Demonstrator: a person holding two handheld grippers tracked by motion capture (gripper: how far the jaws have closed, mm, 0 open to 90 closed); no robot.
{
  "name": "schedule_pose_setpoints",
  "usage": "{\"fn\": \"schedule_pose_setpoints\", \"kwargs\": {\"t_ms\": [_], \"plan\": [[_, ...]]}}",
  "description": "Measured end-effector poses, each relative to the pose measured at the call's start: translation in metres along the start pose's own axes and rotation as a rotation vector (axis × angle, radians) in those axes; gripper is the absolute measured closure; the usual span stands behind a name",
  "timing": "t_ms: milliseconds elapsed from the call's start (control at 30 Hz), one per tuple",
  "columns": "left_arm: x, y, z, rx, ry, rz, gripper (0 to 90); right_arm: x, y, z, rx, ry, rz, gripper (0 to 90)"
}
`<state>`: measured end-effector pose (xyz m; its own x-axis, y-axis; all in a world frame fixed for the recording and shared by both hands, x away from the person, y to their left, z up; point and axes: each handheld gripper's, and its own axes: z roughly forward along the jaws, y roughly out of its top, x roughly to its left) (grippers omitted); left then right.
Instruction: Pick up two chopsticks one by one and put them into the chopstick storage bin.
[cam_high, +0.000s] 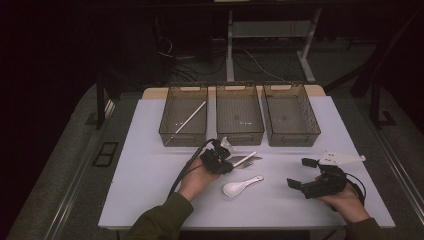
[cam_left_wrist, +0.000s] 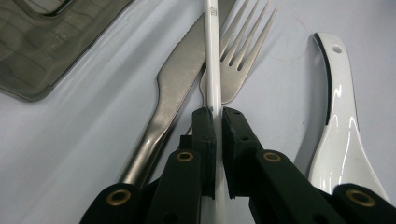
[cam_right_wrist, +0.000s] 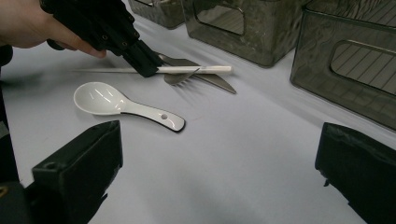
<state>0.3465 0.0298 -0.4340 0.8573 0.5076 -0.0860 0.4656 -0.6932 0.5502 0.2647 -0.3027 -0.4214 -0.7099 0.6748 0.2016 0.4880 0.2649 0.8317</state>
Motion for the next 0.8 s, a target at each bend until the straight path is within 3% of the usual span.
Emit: {"fn": "schedule_pose_setpoints", "kwargs": {"t_ms": [200,467,800], "plan": [[0.001,0.000,-0.001,0.005,-0.002,0.006,83.7,-0.001,0.000,0.000,-0.001,0.000,0.002,0.6],[0.004,0.001,-0.010,-0.032,-0.029,-0.022,83.7,-0.001,0.000,0.000,-0.002,-0.001,0.002,0.6],[0.006,0.001,-0.031,-0.083,-0.068,0.003,83.7,-0.001,0.000,0.000,0.002,0.002,0.000,0.6]]}}
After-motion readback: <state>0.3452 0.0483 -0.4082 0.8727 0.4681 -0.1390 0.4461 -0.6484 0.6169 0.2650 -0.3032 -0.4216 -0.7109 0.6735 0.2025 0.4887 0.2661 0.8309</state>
